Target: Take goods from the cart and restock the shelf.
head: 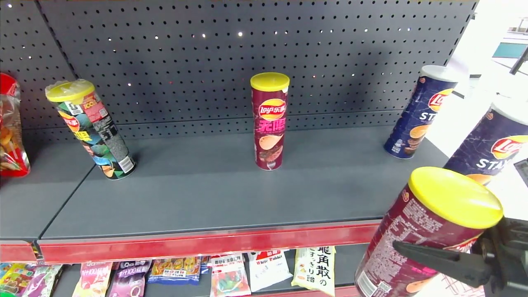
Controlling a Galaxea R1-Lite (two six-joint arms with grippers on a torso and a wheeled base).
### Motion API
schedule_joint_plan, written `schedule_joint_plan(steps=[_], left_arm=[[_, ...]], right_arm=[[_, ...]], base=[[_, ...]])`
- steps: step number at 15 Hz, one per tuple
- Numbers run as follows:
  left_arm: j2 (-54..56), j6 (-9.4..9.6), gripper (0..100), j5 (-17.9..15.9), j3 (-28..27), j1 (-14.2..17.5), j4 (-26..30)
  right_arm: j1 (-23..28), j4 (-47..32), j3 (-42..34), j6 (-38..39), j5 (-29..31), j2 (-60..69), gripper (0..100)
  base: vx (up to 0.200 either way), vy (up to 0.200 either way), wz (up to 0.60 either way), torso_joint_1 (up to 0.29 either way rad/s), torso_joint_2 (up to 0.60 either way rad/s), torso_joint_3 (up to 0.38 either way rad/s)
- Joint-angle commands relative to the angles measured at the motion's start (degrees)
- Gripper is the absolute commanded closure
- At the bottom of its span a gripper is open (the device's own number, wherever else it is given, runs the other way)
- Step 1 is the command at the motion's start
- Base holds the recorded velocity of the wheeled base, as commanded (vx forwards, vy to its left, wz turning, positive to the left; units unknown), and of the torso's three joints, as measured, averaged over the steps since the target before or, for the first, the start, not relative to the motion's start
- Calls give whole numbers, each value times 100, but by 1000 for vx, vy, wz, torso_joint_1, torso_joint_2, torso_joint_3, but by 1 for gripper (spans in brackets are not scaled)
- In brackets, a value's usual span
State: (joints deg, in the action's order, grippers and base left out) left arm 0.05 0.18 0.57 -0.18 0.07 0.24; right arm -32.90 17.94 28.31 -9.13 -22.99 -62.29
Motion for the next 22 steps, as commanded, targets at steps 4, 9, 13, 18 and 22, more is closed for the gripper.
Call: schedule_joint_plan(steps=[4,9,13,18,22], left_arm=[[-400,26,0,-49,1,1,2],[-2580,-220,0,-180,-2856,-7,20],[-5560,817,0,-2299,-4719,-763,-33],[-7827,1089,0,-3344,-5853,-1668,-270],[-8952,1098,0,-3432,-6371,-2161,-728]], right_arm=[[-76,-10,-88,8,23,262,100],[-94,-1,-80,17,-4,323,100],[-102,-10,184,43,-4,191,100],[-85,-10,246,43,23,139,100],[-67,-19,333,43,40,112,100]], base=[[0,0,0,0,0,0],[0,0,0,0,0,0],[0,0,0,0,0,0],[0,0,0,0,0,0],[0,0,0,0,0,0]])
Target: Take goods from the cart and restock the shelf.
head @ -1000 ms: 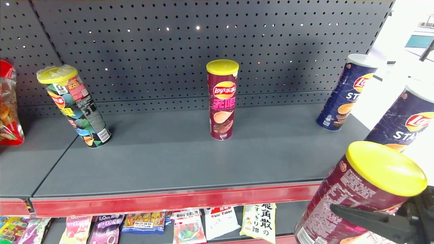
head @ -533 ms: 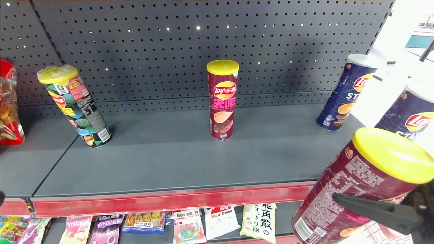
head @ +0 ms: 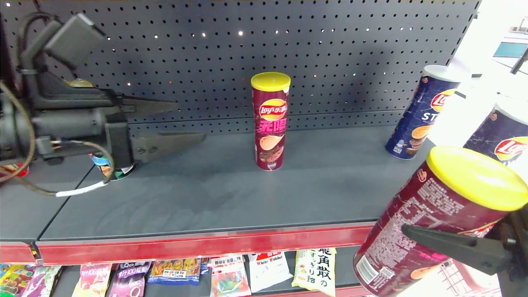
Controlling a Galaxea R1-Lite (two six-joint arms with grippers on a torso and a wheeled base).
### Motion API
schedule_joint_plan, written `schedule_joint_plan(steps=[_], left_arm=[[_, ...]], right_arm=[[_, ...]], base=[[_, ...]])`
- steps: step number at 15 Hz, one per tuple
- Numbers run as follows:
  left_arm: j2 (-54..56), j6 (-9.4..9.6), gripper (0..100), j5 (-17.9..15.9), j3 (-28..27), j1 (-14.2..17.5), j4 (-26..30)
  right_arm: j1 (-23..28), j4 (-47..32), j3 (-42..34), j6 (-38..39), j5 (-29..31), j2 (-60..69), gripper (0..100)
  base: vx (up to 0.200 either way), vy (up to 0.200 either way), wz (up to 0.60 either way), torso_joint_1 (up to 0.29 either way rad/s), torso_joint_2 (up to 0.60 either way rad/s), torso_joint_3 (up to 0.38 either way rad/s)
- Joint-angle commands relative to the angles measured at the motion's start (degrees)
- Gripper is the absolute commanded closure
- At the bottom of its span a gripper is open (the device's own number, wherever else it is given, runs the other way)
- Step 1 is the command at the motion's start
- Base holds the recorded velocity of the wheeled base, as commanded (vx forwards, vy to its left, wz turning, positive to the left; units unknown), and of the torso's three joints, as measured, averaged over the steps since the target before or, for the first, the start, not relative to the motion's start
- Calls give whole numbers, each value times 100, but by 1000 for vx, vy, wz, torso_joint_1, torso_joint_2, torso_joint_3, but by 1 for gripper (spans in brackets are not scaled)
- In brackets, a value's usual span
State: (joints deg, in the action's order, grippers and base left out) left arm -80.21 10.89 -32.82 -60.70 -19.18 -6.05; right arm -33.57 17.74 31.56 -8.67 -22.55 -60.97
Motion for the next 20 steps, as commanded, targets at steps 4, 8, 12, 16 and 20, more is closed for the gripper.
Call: schedule_joint_plan(steps=[4,8,12,16,20], left_arm=[[-1638,89,0,-137,-531,-306,-740],[-2095,89,0,-93,-1058,-306,-854],[-2473,80,0,-67,-1366,-508,-1039],[-2710,72,0,30,-1717,-543,-1092],[-3053,10,0,74,-2139,-614,-1092]], right_arm=[[9,2,8,-3,49,-56,100],[9,-7,-1,-3,58,-65,100],[44,-7,-27,-3,58,-82,100],[44,-7,-10,-3,120,-91,100],[44,-16,-10,-3,128,-109,100]], base=[[0,0,0,0,0,0],[0,0,0,0,0,0],[0,0,0,0,0,0],[0,0,0,0,0,0],[0,0,0,0,0,0]])
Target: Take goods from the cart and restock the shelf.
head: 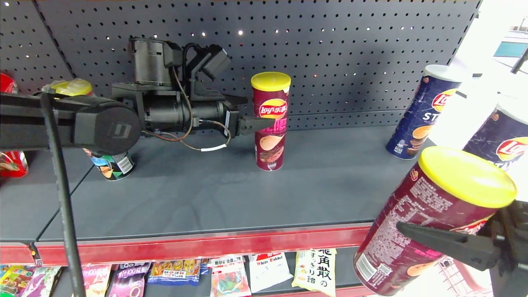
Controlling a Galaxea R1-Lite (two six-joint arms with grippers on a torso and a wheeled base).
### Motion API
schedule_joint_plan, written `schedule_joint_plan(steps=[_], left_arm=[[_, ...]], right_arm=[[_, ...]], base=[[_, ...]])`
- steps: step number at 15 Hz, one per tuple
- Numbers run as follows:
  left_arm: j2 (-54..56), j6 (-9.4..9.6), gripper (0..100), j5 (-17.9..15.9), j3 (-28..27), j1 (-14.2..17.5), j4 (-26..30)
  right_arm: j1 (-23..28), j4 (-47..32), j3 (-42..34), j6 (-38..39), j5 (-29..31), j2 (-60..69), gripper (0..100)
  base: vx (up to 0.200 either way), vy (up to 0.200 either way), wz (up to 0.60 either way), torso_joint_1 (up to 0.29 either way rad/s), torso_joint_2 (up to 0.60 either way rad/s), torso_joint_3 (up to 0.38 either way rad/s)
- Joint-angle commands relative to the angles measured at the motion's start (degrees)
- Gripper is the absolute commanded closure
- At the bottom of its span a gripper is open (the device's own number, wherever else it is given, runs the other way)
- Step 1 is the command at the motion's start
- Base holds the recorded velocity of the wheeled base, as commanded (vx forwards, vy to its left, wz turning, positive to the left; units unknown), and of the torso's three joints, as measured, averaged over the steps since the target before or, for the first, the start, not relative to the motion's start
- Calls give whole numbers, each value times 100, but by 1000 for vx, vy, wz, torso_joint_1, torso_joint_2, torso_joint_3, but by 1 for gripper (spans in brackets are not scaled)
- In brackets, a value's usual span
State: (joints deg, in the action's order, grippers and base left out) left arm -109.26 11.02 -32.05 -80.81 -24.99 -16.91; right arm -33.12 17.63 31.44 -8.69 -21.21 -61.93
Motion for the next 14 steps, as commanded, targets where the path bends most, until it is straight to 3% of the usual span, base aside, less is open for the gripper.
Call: schedule_joint_plan(steps=[1,4,9,10,14], left_arm=[[-201,-3,0,-12,-198,-59,-5],[-350,-135,0,-12,-356,-208,-5],[-684,-153,0,14,-822,-226,-5],[-737,-162,100,14,-919,-226,-5],[-833,-293,100,-29,-919,-287,3]], right_arm=[[-1,4,11,-1,3,-21,100],[-1,4,11,-10,56,-39,100],[-1,4,11,-10,65,-47,100],[-1,4,11,-1,65,-47,100],[-1,4,3,-10,65,-47,100]], base=[[0,0,0,0,0,0],[0,0,0,0,0,0],[0,0,0,0,0,0],[0,0,0,0,0,0],[0,0,0,0,0,0]])
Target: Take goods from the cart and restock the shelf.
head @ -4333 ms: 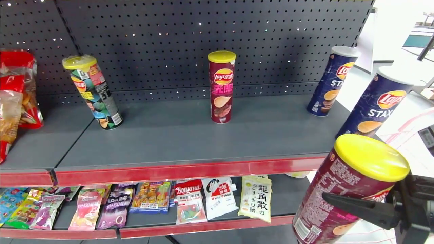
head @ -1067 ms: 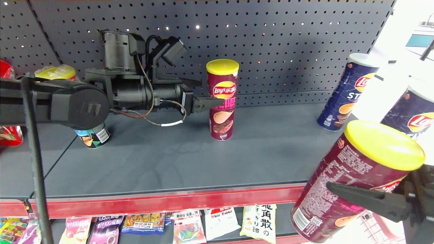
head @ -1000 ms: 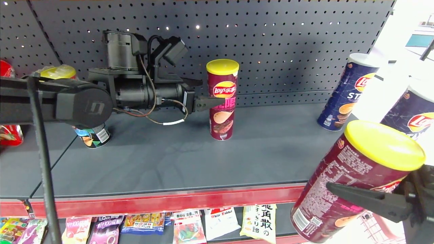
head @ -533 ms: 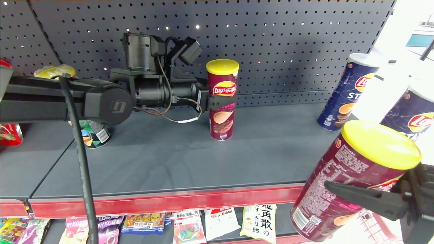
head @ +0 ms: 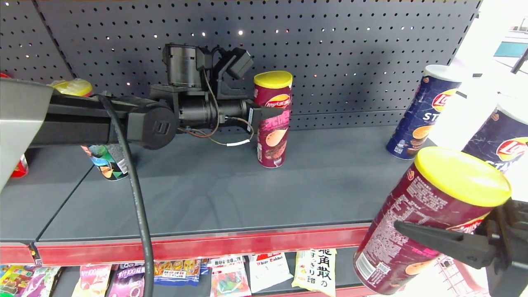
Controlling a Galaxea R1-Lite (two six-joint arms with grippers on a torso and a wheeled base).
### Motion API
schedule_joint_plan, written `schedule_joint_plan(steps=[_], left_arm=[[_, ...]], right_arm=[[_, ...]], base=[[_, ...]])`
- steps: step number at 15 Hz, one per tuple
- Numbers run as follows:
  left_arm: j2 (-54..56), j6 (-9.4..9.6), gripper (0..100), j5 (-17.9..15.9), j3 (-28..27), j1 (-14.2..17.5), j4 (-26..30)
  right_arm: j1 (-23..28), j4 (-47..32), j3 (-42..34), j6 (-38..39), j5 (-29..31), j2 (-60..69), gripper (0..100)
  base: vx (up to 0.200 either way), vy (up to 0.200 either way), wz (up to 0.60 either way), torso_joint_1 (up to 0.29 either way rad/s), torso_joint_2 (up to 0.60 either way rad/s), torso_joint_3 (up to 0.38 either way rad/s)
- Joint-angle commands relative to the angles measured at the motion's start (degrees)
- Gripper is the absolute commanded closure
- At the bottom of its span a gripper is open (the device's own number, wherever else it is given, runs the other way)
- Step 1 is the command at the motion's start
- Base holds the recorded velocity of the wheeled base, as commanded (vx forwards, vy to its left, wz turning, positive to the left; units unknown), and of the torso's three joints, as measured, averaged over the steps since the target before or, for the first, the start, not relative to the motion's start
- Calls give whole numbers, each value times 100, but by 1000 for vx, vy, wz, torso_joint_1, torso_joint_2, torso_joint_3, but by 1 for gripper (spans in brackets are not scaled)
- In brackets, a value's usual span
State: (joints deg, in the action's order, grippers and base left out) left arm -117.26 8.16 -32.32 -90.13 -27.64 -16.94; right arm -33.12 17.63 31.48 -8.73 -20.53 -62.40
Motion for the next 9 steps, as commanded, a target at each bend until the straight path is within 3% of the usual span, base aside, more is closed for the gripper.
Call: schedule_joint_plan(steps=[1,4,6,9], left_arm=[[-25,-42,100,-3,48,-31,7],[2,-42,100,-64,83,-14,7],[204,-42,100,-337,188,57,7],[775,-16,100,-811,847,83,7]], right_arm=[[-1,-5,8,-6,-4,0,100],[69,-5,-1,-6,-13,0,100],[69,-5,-1,3,-21,-9,100],[69,4,16,3,-30,-53,100]], base=[[0,0,0,0,0,0],[0,0,0,0,0,0],[0,0,0,0,0,0],[0,0,0,0,0,0]])
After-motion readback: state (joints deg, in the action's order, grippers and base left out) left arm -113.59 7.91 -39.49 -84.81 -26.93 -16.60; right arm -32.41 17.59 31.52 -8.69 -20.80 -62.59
